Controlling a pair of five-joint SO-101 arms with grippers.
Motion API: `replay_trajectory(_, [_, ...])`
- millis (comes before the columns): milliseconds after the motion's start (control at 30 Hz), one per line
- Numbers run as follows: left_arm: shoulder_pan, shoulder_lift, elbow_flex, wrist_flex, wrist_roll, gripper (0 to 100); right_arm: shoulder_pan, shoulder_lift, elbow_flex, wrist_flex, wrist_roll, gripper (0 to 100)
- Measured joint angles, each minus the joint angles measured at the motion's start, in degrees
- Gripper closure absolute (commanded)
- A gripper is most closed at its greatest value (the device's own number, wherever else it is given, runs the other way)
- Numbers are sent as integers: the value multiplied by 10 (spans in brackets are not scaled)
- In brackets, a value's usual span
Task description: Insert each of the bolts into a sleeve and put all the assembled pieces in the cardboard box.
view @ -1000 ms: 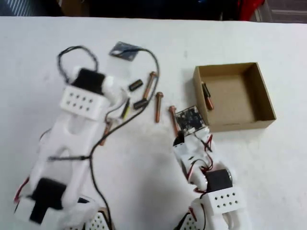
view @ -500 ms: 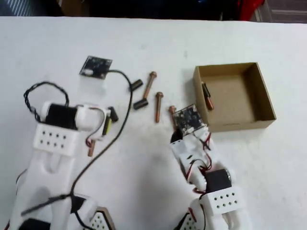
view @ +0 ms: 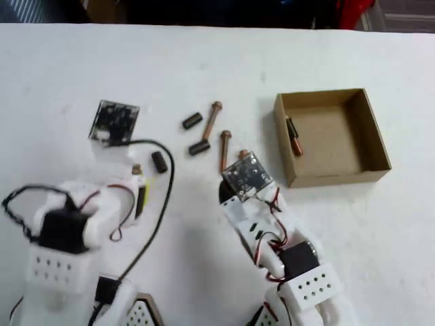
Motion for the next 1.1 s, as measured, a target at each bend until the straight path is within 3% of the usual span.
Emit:
replay_trajectory(200, [0, -75, 7, 0, 0, 977, -61, 1, 0, -36, -2, 981])
replay_trajectory(367, [-45, -98, 7, 0, 0, 977, -98, 1, 0, -60, -9, 981])
replay_trajectory(567, [-84, -98, 7, -22, 1, 977, -106, 1, 25, -164, -67, 981])
replay_trajectory(867, [-84, -98, 7, -36, 4, 977, -125, 1, 111, -334, -74, 981])
replay_trajectory(1100, [-84, -98, 7, -70, 47, 977, -152, 1, 120, -367, -74, 981])
